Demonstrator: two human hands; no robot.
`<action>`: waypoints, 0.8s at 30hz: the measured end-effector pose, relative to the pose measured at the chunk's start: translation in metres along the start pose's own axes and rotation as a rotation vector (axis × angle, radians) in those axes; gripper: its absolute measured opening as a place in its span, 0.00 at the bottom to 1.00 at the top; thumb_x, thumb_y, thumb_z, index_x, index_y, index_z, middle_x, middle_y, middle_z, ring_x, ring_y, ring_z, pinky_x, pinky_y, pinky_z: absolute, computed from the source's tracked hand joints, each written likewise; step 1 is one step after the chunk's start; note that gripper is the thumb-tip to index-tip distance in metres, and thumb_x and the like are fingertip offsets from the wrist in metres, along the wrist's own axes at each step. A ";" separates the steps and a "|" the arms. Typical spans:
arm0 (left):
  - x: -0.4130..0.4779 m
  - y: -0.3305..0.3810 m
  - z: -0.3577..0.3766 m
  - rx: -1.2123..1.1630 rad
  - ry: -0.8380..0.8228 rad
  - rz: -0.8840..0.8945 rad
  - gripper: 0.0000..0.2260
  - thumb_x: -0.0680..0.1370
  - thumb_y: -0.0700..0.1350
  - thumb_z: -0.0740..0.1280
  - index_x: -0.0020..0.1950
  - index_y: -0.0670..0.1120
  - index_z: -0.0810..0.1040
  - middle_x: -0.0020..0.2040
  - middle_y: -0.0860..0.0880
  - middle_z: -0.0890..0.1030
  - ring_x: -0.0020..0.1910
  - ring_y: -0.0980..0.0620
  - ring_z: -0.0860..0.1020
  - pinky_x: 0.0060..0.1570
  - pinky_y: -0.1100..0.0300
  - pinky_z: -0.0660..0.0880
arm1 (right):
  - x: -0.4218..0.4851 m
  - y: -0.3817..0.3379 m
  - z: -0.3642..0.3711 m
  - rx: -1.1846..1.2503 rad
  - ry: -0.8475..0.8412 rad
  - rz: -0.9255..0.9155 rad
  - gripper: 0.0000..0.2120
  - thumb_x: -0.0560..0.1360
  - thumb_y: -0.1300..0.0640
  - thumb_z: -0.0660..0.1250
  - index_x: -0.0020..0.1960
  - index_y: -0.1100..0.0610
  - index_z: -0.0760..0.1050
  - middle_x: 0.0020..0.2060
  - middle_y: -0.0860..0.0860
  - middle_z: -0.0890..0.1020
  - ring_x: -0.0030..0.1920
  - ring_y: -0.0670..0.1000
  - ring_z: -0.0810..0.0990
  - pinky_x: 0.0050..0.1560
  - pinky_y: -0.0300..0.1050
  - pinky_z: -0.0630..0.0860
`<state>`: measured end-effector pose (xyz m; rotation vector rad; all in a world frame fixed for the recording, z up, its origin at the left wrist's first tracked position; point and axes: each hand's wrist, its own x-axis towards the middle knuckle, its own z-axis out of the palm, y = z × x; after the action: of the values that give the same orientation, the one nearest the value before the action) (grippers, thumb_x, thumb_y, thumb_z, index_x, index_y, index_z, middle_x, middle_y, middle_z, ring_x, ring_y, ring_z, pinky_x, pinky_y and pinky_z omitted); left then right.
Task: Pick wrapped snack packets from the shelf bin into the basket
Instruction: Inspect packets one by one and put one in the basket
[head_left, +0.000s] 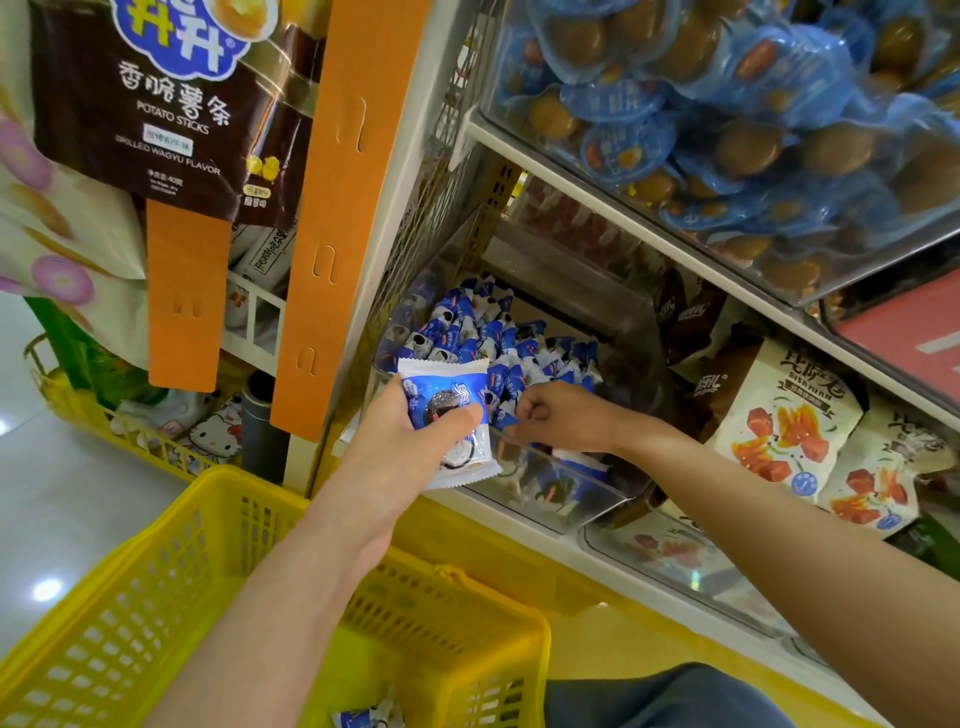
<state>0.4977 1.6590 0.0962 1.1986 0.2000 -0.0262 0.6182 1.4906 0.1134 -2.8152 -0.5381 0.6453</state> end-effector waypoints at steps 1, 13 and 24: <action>0.000 0.000 0.000 -0.003 -0.004 0.003 0.12 0.74 0.43 0.69 0.56 0.53 0.75 0.48 0.55 0.83 0.38 0.66 0.80 0.31 0.73 0.72 | 0.002 -0.001 0.000 0.014 0.021 0.023 0.11 0.73 0.51 0.69 0.36 0.52 0.70 0.30 0.46 0.73 0.31 0.44 0.71 0.34 0.38 0.68; 0.003 0.000 -0.002 -0.011 0.023 -0.011 0.15 0.74 0.43 0.68 0.60 0.51 0.74 0.49 0.54 0.82 0.36 0.67 0.80 0.27 0.75 0.70 | 0.025 -0.010 -0.001 0.170 -0.059 0.184 0.16 0.71 0.47 0.70 0.49 0.59 0.78 0.40 0.51 0.83 0.33 0.44 0.83 0.41 0.36 0.78; 0.007 -0.003 0.000 0.017 0.065 -0.037 0.11 0.73 0.44 0.69 0.53 0.53 0.74 0.44 0.56 0.81 0.30 0.70 0.77 0.24 0.76 0.69 | -0.008 0.005 -0.022 0.114 0.118 0.038 0.16 0.72 0.52 0.70 0.58 0.54 0.73 0.45 0.45 0.80 0.47 0.42 0.79 0.52 0.36 0.75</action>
<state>0.5039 1.6584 0.0921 1.2136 0.2797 -0.0214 0.6234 1.4804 0.1347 -2.7405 -0.4132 0.4958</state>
